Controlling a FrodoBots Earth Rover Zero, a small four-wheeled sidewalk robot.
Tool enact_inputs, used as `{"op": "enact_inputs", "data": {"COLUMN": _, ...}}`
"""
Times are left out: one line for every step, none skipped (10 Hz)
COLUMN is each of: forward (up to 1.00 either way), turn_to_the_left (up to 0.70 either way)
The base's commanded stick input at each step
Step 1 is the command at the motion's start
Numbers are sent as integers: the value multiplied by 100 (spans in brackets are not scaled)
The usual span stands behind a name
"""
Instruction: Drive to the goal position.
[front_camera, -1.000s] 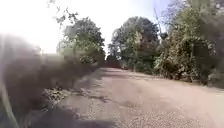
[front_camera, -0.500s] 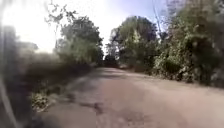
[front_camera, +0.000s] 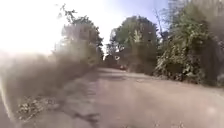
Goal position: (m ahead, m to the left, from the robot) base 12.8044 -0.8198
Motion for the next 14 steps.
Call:
{"op": "enact_inputs", "data": {"forward": 70, "turn_to_the_left": 0}}
{"op": "enact_inputs", "data": {"forward": 70, "turn_to_the_left": 0}}
{"op": "enact_inputs", "data": {"forward": 70, "turn_to_the_left": 0}}
{"op": "enact_inputs", "data": {"forward": 70, "turn_to_the_left": 0}}
{"op": "enact_inputs", "data": {"forward": 70, "turn_to_the_left": 0}}
{"op": "enact_inputs", "data": {"forward": 70, "turn_to_the_left": 0}}
{"op": "enact_inputs", "data": {"forward": 70, "turn_to_the_left": 0}}
{"op": "enact_inputs", "data": {"forward": 70, "turn_to_the_left": 0}}
{"op": "enact_inputs", "data": {"forward": 70, "turn_to_the_left": 0}}
{"op": "enact_inputs", "data": {"forward": 70, "turn_to_the_left": 0}}
{"op": "enact_inputs", "data": {"forward": 70, "turn_to_the_left": 0}}
{"op": "enact_inputs", "data": {"forward": 70, "turn_to_the_left": 0}}
{"op": "enact_inputs", "data": {"forward": 70, "turn_to_the_left": 0}}
{"op": "enact_inputs", "data": {"forward": 70, "turn_to_the_left": 0}}
